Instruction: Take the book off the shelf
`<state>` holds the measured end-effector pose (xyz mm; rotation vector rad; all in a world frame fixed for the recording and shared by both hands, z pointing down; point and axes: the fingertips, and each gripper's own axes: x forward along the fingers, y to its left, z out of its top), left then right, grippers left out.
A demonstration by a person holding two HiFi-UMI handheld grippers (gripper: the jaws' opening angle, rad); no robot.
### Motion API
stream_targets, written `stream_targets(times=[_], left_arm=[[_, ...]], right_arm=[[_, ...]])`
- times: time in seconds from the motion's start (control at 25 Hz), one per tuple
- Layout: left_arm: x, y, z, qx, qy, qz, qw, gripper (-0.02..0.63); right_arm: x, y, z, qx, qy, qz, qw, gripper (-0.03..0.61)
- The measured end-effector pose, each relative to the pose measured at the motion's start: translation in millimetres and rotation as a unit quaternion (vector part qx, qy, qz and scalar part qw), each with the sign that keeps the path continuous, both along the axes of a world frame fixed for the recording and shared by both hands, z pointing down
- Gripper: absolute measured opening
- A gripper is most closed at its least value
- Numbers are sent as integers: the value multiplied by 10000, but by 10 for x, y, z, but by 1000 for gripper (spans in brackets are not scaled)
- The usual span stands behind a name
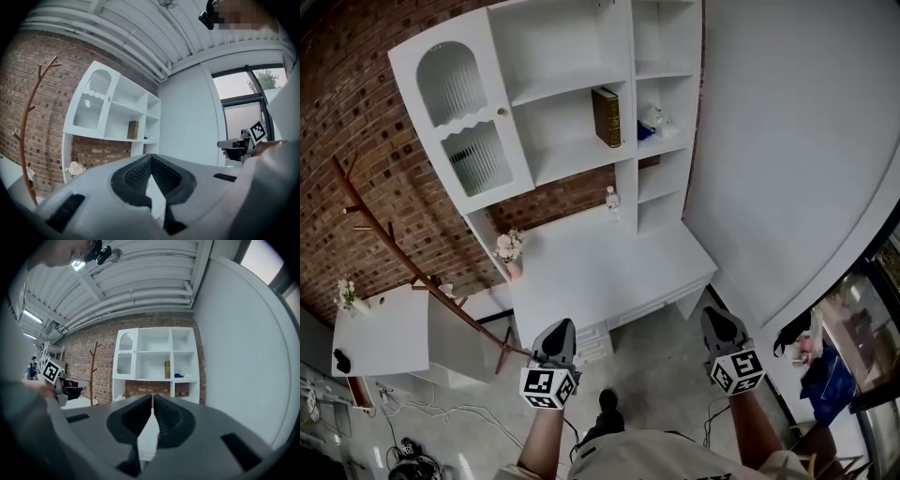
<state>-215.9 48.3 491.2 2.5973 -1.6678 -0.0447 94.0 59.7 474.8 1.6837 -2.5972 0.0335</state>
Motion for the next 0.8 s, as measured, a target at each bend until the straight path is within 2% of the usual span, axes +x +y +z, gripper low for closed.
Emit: stream_targets(times=[0.32, 0.8], left_arm=[[-146, -676, -69, 89, 88, 263, 9996, 25], [-444, -1564, -78, 0, 199, 689, 9974, 25]], right_arm=[[-286, -604, -92, 69, -2, 79, 9999, 34], [-709, -1390, -207, 76, 149, 298, 9994, 34]])
